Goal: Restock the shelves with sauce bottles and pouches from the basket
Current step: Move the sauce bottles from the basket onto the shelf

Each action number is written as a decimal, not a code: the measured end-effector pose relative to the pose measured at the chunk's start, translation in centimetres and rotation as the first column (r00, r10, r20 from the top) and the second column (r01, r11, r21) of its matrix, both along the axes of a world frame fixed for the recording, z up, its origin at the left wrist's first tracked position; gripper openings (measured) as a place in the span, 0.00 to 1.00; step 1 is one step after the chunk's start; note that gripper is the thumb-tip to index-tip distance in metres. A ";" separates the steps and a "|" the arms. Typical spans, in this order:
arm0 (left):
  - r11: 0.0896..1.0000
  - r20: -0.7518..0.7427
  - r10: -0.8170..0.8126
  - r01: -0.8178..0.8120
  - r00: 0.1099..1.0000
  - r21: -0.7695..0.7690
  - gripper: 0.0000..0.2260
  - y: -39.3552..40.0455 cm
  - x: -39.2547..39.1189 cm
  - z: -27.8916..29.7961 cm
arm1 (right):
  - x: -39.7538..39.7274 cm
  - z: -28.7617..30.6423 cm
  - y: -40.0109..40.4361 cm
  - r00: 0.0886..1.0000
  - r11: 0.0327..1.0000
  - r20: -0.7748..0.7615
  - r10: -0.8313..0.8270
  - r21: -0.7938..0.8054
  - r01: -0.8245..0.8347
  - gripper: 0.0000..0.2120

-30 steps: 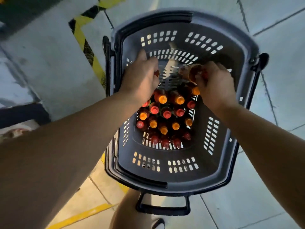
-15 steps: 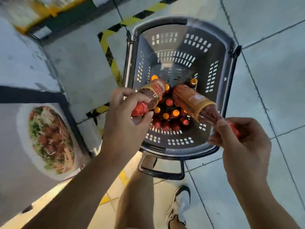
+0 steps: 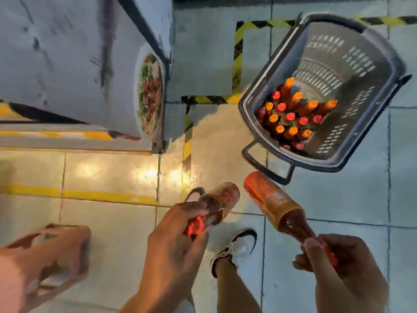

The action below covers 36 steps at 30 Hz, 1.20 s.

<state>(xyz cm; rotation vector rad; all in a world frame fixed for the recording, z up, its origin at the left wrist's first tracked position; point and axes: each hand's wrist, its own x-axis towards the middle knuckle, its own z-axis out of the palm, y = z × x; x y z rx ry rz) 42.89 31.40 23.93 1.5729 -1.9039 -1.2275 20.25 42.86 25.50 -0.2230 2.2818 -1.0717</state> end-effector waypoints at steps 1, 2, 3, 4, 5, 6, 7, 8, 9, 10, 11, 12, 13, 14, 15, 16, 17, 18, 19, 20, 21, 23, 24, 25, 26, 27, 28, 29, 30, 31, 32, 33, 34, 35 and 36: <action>1.000 0.031 0.004 -0.005 1.000 0.015 0.17 0.8 2.1 0.1 | 1.5 -0.2 0.0 0.999 0.999 0.000 0.050 0.014 -0.050 0.11; 0.999 0.063 0.014 -0.016 0.998 0.031 0.17 1.4 4.1 0.1 | 2.9 -0.4 -0.1 0.994 0.994 -0.008 0.106 0.024 -0.106 0.10; 0.999 0.092 0.022 -0.026 0.996 0.040 0.16 2.0 6.1 0.0 | 4.4 -0.6 -0.2 0.986 0.986 -0.020 0.163 0.032 -0.162 0.10; 0.998 0.110 0.032 -0.037 0.993 0.048 0.15 2.5 8.2 -0.2 | 5.9 -0.8 -0.5 0.975 0.975 -0.034 0.221 0.044 -0.219 0.11; 0.996 0.117 0.050 -0.058 0.992 0.062 0.14 3.0 10.2 -0.4 | 7.4 -0.9 -0.9 0.957 0.958 -0.054 0.284 0.061 -0.281 0.12; 0.993 0.117 0.080 -0.089 0.990 0.074 0.14 3.5 12.3 -0.7 | 9.1 -1.0 -1.4 0.932 0.934 -0.079 0.355 0.083 -0.349 0.12; 0.990 0.120 0.113 -0.122 0.986 0.076 0.14 4.0 14.3 -1.0 | 10.7 -1.1 -1.9 0.908 0.911 -0.097 0.409 0.100 -0.400 0.12; 0.986 0.127 0.144 -0.153 0.981 0.072 0.15 4.4 16.3 -1.3 | 12.5 -1.1 -2.4 0.891 0.896 -0.102 0.442 0.104 -0.432 0.12; 0.981 0.131 0.174 -0.184 0.976 0.069 0.16 4.7 18.4 -1.6 | 14.4 -1.2 -2.9 0.878 0.883 -0.106 0.466 0.106 -0.456 0.12; 0.974 0.125 0.205 -0.215 0.971 0.073 0.17 4.9 20.4 -1.9 | 16.3 -1.3 -3.4 0.861 0.868 -0.118 0.494 0.117 -0.482 0.13; 0.966 0.111 0.238 -0.247 0.965 0.081 0.18 4.9 22.6 -2.0 | 18.3 -1.5 -4.1 0.844 0.852 -0.129 0.521 0.136 -0.505 0.13; 0.957 0.097 0.270 -0.278 0.958 0.085 0.19 4.8 24.8 -2.0 | 20.5 -1.7 -4.7 0.826 0.835 -0.136 0.546 0.164 -0.525 0.12; 0.951 0.081 0.293 -0.300 0.953 0.082 0.20 4.5 27.1 -2.1 | 22.7 -2.1 -5.3 0.811 0.818 -0.131 0.570 0.190 -0.544 0.12; 0.948 0.061 0.306 -0.310 0.950 0.072 0.18 4.2 29.6 -2.1 | 25.2 -2.6 -5.9 0.794 0.795 -0.116 0.597 0.217 -0.566 0.12; 0.947 0.039 0.314 -0.316 0.949 0.060 0.16 3.9 32.1 -2.0 | 27.8 -3.1 -6.5 0.775 0.770 -0.096 0.624 0.239 -0.591 0.12; 0.942 0.012 0.331 -0.331 0.944 0.051 0.13 3.6 34.7 -1.8 | 30.5 -3.6 -7.2 0.757 0.747 -0.074 0.649 0.249 -0.616 0.12; 0.935 -0.014 0.353 -0.352 0.935 0.049 0.12 3.2 37.2 -1.7 | 33.2 -4.1 -7.8 0.739 0.726 -0.055 0.672 0.246 -0.642 0.12; 0.926 -0.029 0.375 -0.373 0.927 0.050 0.12 2.8 39.6 -1.7 | 36.0 -4.7 -8.5 0.718 0.706 -0.044 0.694 0.237 -0.667 0.11; 0.917 -0.028 0.398 -0.396 0.917 0.053 0.12 2.4 41.8 -1.7 | 38.6 -5.3 -9.0 0.696 0.683 -0.033 0.717 0.233 -0.692 0.11; 0.901 -0.024 0.432 -0.430 0.902 0.059 0.15 2.1 43.9 -1.9 | 41.2 -5.9 -9.4 0.675 0.658 -0.012 0.738 0.237 -0.715 0.10; 0.878 -0.023 0.477 -0.475 0.879 0.065 0.17 1.8 45.8 -2.0 | 43.6 -6.5 -9.7 0.656 0.632 0.023 0.755 0.241 -0.736 0.08; 0.834 -0.019 0.550 -0.547 0.835 0.077 0.16 1.3 49.3 -2.3 | 47.7 -7.5 -10.1 0.642 0.606 0.095 0.761 0.252 -0.755 0.07; 0.825 -0.013 0.562 -0.559 0.827 0.081 0.14 1.1 50.9 -2.6 | 49.4 -7.8 -10.2 0.641 0.602 0.109 0.760 0.255 -0.757 0.07; 0.820 -0.012 0.569 -0.566 0.823 0.087 0.12 0.9 52.5 -2.9 | 51.0 -8.1 -10.4 0.638 0.598 0.113 0.762 0.256 -0.760 0.07; 0.817 -0.018 0.573 -0.569 0.819 0.091 0.11 0.7 53.8 -3.2 | 52.5 -8.4 -10.7 0.633 0.593 0.106 0.767 0.260 -0.762 0.07; 0.815 -0.019 0.576 -0.573 0.817 0.086 0.10 0.4 55.1 -3.7 | 53.9 -8.7 -11.1 0.627 0.588 0.094 0.773 0.263 -0.765 0.07; 0.812 -0.007 0.580 -0.578 0.814 0.077 0.10 0.1 56.2 -4.3 | 55.1 -9.2 -11.4 0.620 0.585 0.081 0.780 0.254 -0.770 0.07; 0.806 0.012 0.589 -0.588 0.808 0.070 0.10 -0.1 57.1 -5.0 | 56.3 -9.6 -11.7 0.610 0.581 0.076 0.789 0.233 -0.780 0.07; 0.799 0.033 0.596 -0.597 0.802 0.069 0.10 -0.4 58.0 -5.8 | 57.2 -10.2 -11.8 0.600 0.574 0.080 0.796 0.214 -0.790 0.08; 0.798 0.053 0.597 -0.599 0.801 0.069 0.09 -0.6 58.6 -6.7 | 58.0 -10.9 -12.0 0.597 0.571 0.100 0.796 0.204 -0.795 0.08; 0.801 0.075 0.590 -0.594 0.804 0.068 0.09 -0.9 59.0 -7.7 | 58.6 -11.6 -12.2 0.609 0.581 0.132 0.782 0.199 -0.789 0.08; 0.808 0.096 0.578 -0.585 0.810 0.070 0.10 -1.3 59.2 -8.6 | 59.0 -12.3 -12.4 0.635 0.607 0.169 0.754 0.190 -0.771 0.08; 0.814 0.113 0.566 -0.575 0.817 0.081 0.10 -1.7 59.2 -9.5 | 59.2 -12.9 -12.8 0.666 0.641 0.206 0.717 0.180 -0.746 0.08; 0.815 0.127 0.560 -0.572 0.819 0.092 0.10 -2.2 59.2 -10.3 | 59.4 -13.6 -13.4 0.699 0.678 0.238 0.675 0.175 -0.714 0.09; 0.809 0.135 0.565 -0.578 0.814 0.105 0.10 -3.0 58.9 -11.3 | 59.3 -14.4 -14.4 0.734 0.716 0.261 0.627 0.179 -0.675 0.10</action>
